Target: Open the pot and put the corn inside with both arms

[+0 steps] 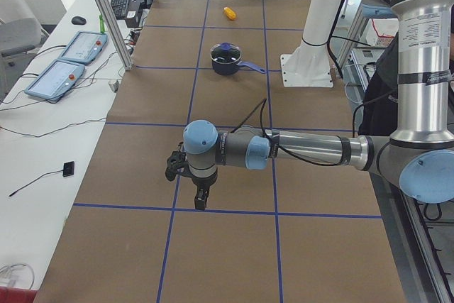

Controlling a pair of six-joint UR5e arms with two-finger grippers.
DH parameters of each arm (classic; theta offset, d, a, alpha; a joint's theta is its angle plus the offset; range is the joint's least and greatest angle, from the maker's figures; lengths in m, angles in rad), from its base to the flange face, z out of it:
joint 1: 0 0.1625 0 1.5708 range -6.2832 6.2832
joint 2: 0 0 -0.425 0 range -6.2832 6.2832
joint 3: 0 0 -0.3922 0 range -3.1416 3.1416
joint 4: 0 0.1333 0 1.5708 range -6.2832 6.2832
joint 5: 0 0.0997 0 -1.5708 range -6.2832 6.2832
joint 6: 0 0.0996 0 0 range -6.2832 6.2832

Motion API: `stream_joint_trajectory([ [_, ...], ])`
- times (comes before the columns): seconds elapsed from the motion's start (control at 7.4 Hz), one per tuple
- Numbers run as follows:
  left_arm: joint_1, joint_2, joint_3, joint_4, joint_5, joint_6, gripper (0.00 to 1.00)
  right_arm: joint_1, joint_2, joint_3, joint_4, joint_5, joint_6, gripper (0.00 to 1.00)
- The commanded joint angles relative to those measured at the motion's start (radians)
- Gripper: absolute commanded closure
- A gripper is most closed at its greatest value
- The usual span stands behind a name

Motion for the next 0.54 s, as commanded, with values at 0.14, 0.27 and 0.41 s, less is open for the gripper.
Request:
stream_joint_trajectory([
  [0.14,0.0,0.002,-0.01,-0.003,-0.003,0.002,0.02,0.0,-0.001,0.0,0.0,0.0,0.0,0.0],
  [0.27,0.0,0.002,-0.014,-0.003,-0.003,0.0,0.02,0.0,-0.001,0.0,0.0,0.0,0.0,0.0],
  [0.41,0.0,0.001,-0.019,-0.002,-0.003,0.0,0.02,0.0,-0.001,0.0,0.0,0.0,0.0,0.0],
])
